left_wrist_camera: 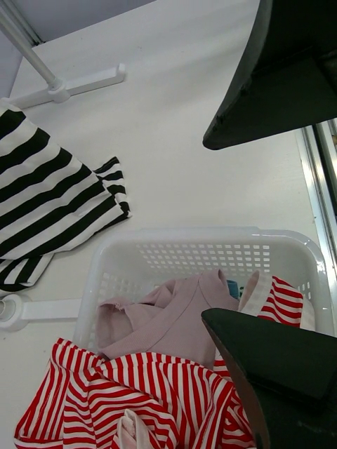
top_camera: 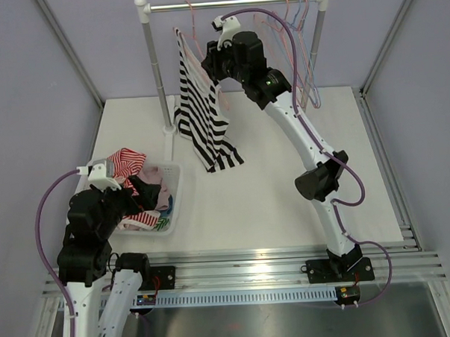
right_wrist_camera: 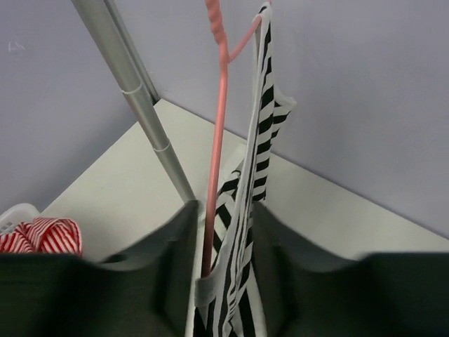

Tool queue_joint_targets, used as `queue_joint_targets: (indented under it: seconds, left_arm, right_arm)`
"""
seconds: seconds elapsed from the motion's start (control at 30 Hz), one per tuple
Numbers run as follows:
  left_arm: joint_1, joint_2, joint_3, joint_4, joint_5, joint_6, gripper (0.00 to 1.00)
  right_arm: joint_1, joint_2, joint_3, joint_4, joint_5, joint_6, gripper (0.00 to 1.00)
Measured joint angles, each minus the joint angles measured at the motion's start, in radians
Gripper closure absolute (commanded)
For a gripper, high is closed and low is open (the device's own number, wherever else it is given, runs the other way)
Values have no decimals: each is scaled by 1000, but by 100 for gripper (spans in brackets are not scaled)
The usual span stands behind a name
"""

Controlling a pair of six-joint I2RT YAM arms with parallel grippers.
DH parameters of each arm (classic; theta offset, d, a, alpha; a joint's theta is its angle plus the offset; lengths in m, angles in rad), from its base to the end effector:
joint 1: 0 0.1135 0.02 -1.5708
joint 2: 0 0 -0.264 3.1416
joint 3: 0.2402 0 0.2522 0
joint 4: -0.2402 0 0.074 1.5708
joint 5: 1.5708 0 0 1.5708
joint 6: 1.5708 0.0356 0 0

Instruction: Remove the tank top from the hanger

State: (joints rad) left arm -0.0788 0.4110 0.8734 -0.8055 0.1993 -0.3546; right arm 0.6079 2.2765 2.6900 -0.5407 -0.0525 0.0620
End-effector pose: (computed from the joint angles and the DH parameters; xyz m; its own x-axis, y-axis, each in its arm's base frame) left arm 0.0722 -0.0128 0.3453 -0.4058 -0.3093 -0.8600 0.1302 0.9118 -0.3894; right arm 0.4094 0.2872 0.4539 -0.1419 -0.0234 -0.9896 -0.6054 0.7930 0.0681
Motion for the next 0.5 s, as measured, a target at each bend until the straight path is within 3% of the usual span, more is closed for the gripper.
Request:
queue_joint_targets:
  seconds: [0.07, 0.43, 0.5]
  left_arm:
    - [-5, 0, 0, 5, 0, 0, 1]
    - [-12, 0, -3, 18, 2, 0, 1]
    - [-13, 0, -8, 19, 2, 0, 1]
  right_arm:
    - [0, 0, 7, 22, 8, -6, 78]
    - [1, 41, 27, 78, 11, -5, 71]
    - [1, 50, 27, 81, 11, -5, 74]
